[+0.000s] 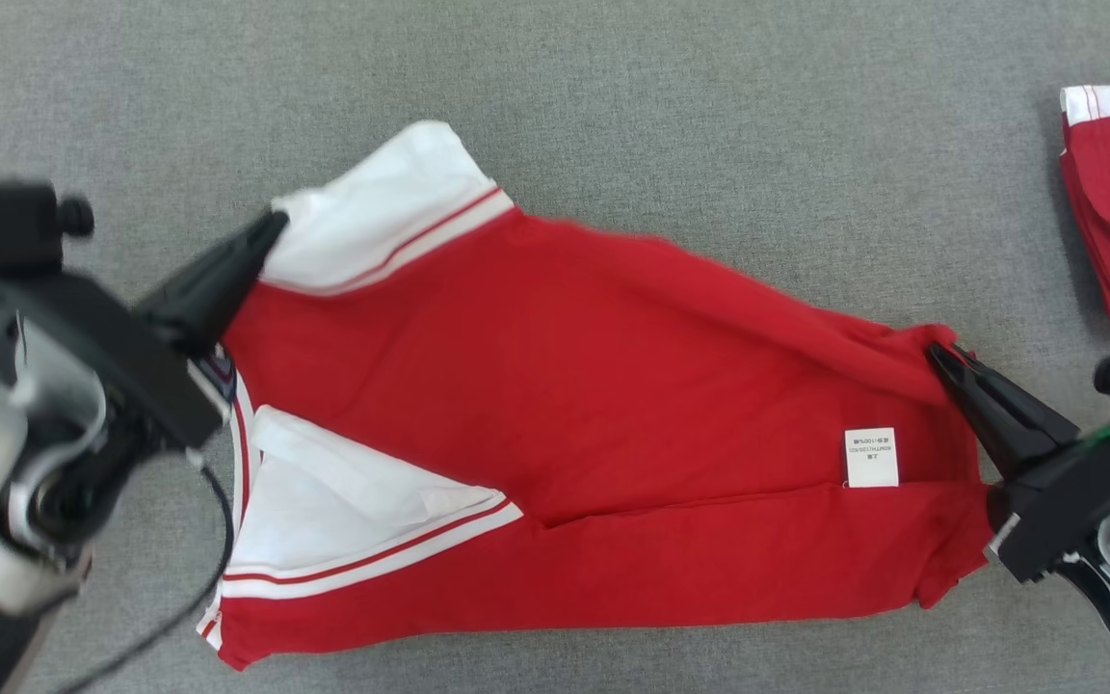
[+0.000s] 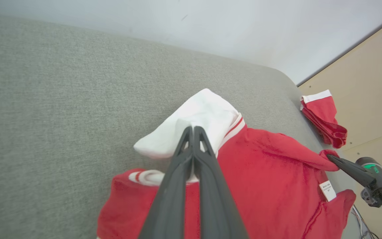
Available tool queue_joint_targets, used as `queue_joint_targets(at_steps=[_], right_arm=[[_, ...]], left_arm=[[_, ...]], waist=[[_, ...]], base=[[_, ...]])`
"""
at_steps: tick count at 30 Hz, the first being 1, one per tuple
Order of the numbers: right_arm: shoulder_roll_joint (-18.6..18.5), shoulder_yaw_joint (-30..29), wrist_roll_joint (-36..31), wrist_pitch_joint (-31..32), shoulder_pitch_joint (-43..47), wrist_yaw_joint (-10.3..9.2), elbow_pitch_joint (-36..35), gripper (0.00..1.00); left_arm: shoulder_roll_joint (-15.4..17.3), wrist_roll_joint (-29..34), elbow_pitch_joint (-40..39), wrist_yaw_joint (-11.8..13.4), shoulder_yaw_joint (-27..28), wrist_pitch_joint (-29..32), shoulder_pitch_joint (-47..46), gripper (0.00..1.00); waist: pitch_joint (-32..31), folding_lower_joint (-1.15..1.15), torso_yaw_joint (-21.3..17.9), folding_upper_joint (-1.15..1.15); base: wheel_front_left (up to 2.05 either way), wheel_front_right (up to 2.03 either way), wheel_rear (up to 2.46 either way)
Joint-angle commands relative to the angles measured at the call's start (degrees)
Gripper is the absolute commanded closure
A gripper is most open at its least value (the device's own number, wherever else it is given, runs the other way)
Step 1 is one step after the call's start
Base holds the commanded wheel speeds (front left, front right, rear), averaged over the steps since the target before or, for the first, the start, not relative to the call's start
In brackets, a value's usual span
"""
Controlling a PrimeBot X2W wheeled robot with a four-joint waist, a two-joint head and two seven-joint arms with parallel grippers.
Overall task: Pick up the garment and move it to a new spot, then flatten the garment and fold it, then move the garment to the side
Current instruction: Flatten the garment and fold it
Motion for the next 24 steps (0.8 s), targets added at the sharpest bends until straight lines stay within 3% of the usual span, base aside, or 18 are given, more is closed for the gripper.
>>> queue_joint_targets(at_steps=[1,6,12,24], right_arm=[[-0.44,-0.44,0.29,0.01,0.66,-0.05,-0.39,1.0],[-0.59,-1.4,-1.38,-0.7,2.44,-0.06,0.15,1.0],[-0.43,-2.68,-2.35,-1.21,3.55,-0.06,1.09,1.0],[-0.39,-3.45,-2.52,-2.65,7.31,-0.06,1.12,1.0]], left_arm=[[1.1,-0.29,-1.36,0.08,0.29,-1.05,1.79,1.0],[3.66,-1.53,-6.64,0.27,1.35,-4.66,8.95,1.0],[4.52,-3.05,-10.63,1.06,2.83,-8.78,15.54,1.0],[3.04,-7.32,-12.64,0.94,2.81,-13.05,24.63,1.0]], waist=[[-0.05,0.01,-0.02,0.0],[-0.38,0.01,-0.02,0.0],[-0.86,0.01,0.62,0.0],[-1.99,0.01,1.59,0.0]], base=[[0.0,0.0,0.0],[0.0,0.0,0.0],[0.0,0.0,0.0],[0.0,0.0,0.0]])
